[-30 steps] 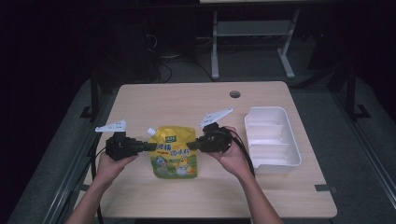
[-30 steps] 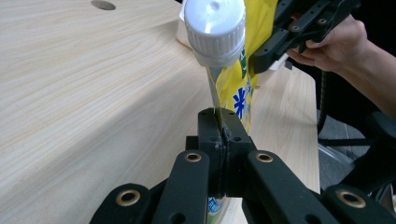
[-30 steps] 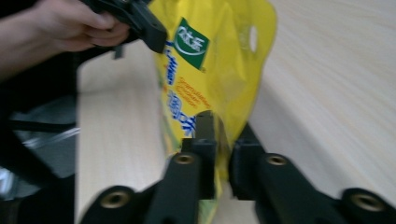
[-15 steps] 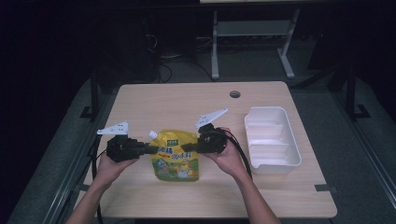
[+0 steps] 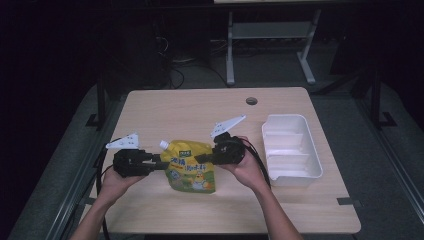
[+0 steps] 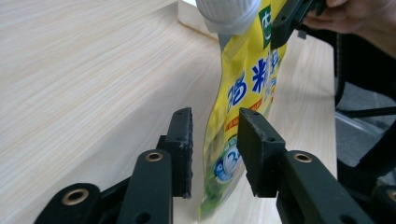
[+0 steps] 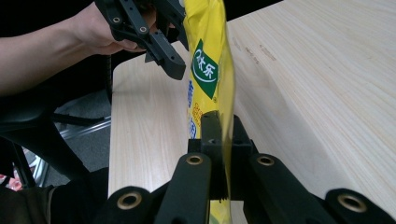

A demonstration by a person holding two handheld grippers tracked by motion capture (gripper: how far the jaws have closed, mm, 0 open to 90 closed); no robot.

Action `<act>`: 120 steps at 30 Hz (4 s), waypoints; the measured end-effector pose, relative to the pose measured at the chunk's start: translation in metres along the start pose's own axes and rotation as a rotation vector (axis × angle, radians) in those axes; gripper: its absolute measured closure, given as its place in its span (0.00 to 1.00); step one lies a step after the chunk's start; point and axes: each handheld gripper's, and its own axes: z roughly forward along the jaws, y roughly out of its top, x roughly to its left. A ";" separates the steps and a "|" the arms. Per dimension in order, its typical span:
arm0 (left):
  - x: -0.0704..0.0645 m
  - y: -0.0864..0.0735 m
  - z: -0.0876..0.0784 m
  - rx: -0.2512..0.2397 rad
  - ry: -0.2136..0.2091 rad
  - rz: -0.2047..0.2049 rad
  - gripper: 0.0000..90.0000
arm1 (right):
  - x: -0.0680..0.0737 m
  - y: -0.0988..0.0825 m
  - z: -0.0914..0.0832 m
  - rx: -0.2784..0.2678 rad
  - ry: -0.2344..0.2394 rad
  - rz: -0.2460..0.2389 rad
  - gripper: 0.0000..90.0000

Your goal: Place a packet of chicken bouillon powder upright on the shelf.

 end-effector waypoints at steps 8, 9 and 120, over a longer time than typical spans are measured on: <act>-0.009 -0.002 -0.002 0.016 0.055 0.037 0.64 | 0.003 0.001 -0.008 0.000 -0.017 -0.011 0.99; -0.009 -0.004 -0.003 0.008 0.059 0.033 0.63 | 0.003 0.001 -0.010 -0.004 -0.022 -0.010 0.99; -0.007 -0.057 -0.002 -0.011 0.169 -0.038 0.34 | -0.025 -0.044 -0.225 -0.185 -0.340 0.164 0.99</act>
